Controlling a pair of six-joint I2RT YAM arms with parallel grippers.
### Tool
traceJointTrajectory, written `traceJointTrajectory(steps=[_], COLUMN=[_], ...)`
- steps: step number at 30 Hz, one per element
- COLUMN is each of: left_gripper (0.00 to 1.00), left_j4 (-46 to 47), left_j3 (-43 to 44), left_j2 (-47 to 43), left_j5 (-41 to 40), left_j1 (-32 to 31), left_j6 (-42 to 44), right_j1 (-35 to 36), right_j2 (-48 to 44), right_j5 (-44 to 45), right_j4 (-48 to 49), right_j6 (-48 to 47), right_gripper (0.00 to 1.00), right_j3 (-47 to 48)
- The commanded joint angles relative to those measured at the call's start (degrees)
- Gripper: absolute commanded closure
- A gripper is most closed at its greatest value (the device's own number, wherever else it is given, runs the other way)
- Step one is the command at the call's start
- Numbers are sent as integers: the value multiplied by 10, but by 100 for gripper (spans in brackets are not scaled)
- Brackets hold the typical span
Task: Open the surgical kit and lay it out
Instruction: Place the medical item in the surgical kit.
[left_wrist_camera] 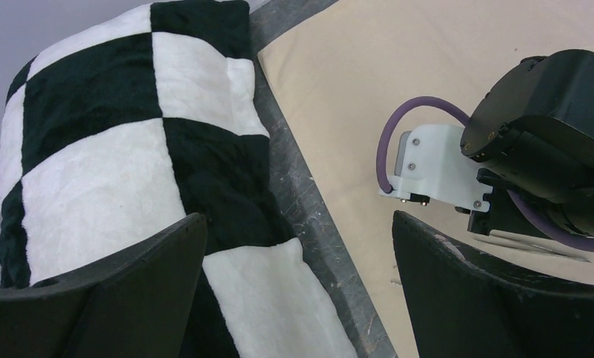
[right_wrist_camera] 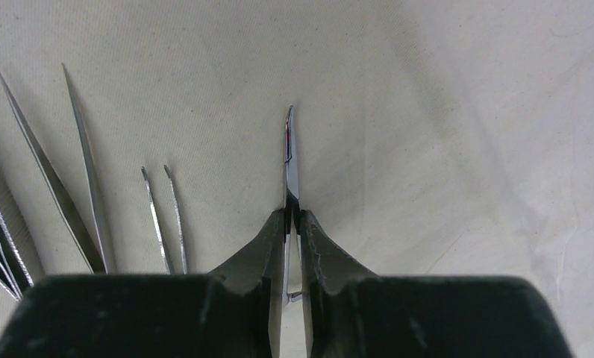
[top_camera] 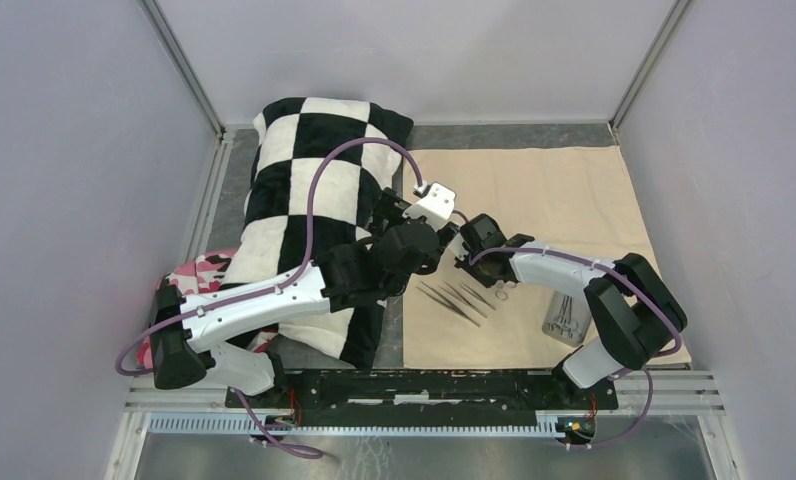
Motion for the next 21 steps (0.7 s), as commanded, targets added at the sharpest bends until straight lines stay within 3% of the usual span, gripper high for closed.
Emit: traceJointTrajectory(steps=[1, 10, 17, 21], left_gripper=[0, 0, 0, 0], left_j4=[21, 18, 17, 16], left_j3=[3, 5, 6, 6], left_j2=[-1, -5, -7, -8], left_j5=[2, 12, 17, 19], left_j1=[1, 0, 0, -2], left_j6=[-7, -12, -13, -13], right_j1=[4, -26, -259, -428], right_j2=[-12, -127, -281, -305], right_j5=[6, 69, 67, -9], right_j4=[-8, -44, -64, -77], right_j6=[22, 65, 168, 203], right_gripper=[81, 59, 56, 55], right_j3=[20, 33, -36, -72])
